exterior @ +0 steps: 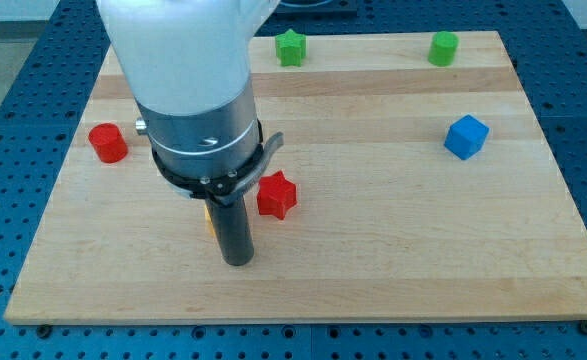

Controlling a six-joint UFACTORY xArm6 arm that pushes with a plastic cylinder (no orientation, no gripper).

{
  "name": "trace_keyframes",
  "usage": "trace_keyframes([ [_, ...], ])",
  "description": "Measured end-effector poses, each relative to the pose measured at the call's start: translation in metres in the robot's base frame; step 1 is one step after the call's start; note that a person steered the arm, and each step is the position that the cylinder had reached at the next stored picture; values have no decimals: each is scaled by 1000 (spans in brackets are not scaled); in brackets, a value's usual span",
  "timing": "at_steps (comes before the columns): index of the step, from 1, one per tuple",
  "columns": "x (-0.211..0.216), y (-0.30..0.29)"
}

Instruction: Push the yellow hexagon to the bottom left of the board

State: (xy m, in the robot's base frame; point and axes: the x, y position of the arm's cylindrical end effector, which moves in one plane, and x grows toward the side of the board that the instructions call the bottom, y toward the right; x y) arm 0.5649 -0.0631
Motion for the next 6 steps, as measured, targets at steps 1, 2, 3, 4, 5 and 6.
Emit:
trace_keyframes([
  [1,-1,68],
  [2,-10,44],
  [3,-22,-33],
  [4,-26,-46],
  [5,-31,10],
  [6,-59,7],
])
